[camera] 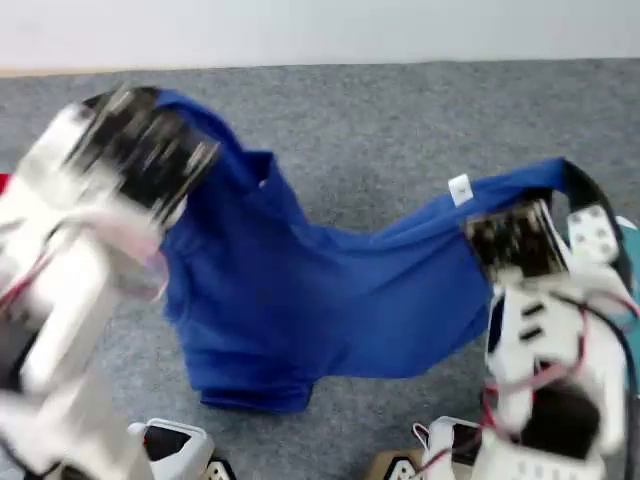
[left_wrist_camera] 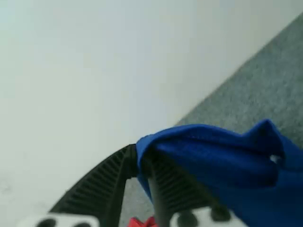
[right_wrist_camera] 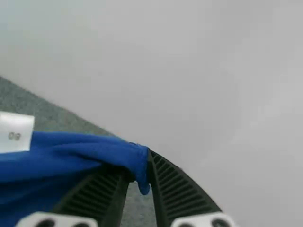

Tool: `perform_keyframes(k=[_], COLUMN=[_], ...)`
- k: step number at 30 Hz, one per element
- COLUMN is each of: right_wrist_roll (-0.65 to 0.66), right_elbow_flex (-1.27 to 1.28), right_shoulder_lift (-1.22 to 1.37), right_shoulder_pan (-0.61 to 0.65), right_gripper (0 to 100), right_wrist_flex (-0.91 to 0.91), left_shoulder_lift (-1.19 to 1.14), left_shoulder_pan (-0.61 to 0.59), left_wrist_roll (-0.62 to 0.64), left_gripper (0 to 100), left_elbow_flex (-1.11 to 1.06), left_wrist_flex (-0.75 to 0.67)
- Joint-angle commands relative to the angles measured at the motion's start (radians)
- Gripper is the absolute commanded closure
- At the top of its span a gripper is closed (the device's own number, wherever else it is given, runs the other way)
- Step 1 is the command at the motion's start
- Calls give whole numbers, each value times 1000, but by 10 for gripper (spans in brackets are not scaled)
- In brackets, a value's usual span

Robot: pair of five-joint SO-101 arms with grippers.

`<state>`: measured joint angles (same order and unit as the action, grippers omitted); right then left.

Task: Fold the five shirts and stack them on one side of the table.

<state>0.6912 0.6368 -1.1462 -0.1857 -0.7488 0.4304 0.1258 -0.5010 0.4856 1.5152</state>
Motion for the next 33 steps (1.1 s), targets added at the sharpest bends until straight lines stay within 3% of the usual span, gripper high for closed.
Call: perform_keyframes(k=[1,6,10,17,29,33], right_wrist_roll=[9,9,11,6,9,9], right_elbow_flex=[83,106,64,-239,-660,-669], right_shoulder_lift=[99,344,561,955,1330,1349], right_shoulder_pan=[13,13,15,8,35,48], right_gripper=[988,988,988,988,988,988], right_wrist_flex=[242,486,659,716,704,697], left_shoulder_lift=[-41,-163,-311,-540,-836,-893], left_shoulder_pan=[-28,-63,-78,-104,-126,-127], left_wrist_roll=[-3,-3,-3,-3,-3,-5], left_gripper=[998,998,998,998,998,998], left_elbow_flex=[-203,-384,-397,-394,-5,97], left_wrist_flex=[-270,-583,-732,-990,-1010,-902])
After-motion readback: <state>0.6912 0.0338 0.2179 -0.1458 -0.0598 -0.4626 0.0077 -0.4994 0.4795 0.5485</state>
